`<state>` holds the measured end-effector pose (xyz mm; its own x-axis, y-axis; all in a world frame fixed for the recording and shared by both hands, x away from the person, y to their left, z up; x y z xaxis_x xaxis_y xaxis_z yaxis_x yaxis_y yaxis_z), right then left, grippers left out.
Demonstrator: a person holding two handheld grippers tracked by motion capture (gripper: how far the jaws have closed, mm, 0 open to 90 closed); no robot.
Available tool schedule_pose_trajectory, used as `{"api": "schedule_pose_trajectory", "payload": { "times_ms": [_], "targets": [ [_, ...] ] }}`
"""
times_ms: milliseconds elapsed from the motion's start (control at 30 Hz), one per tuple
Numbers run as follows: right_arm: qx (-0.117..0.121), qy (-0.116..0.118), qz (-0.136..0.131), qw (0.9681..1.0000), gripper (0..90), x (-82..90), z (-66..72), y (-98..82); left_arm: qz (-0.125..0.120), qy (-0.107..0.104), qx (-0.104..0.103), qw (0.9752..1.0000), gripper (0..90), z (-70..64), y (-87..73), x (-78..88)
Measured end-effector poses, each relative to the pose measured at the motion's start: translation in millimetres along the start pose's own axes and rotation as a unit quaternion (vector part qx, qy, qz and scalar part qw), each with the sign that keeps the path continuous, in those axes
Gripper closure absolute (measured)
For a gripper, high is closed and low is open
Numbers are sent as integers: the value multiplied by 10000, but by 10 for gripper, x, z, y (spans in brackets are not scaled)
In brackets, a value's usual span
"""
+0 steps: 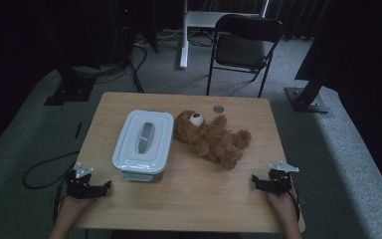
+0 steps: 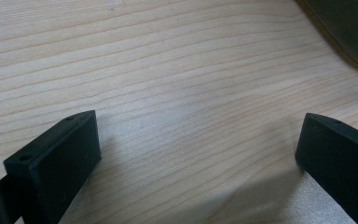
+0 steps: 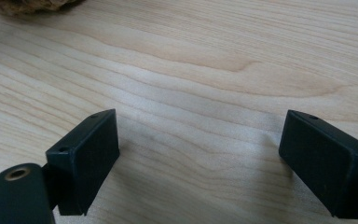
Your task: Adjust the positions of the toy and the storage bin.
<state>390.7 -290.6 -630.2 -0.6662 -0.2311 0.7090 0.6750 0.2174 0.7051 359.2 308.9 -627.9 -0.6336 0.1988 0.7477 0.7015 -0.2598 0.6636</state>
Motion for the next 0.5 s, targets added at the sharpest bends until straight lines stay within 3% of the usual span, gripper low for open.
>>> {"api": "schedule_pose_trajectory", "payload": {
  "times_ms": [433, 500],
  "targets": [
    [66, 36, 99, 9999, 112, 4, 12, 3, 6, 8, 8, 10000, 6, 2, 1, -1],
    [3, 211, 156, 9997, 113, 9, 37, 19, 5, 8, 9, 10000, 6, 3, 1, -1]
  ]
}}
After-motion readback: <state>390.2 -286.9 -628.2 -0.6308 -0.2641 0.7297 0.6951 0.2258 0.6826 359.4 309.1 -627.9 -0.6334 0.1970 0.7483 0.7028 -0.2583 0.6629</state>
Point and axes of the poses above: each handheld gripper's, and its own axes: x roughly backward along the jaws, y roughly out of its top, z roughly to its left, the point moved 10 cm from there along -x, roughly forward along the jaws, and after that the axes turned 3 degrees about z, right-handed, at the moved point
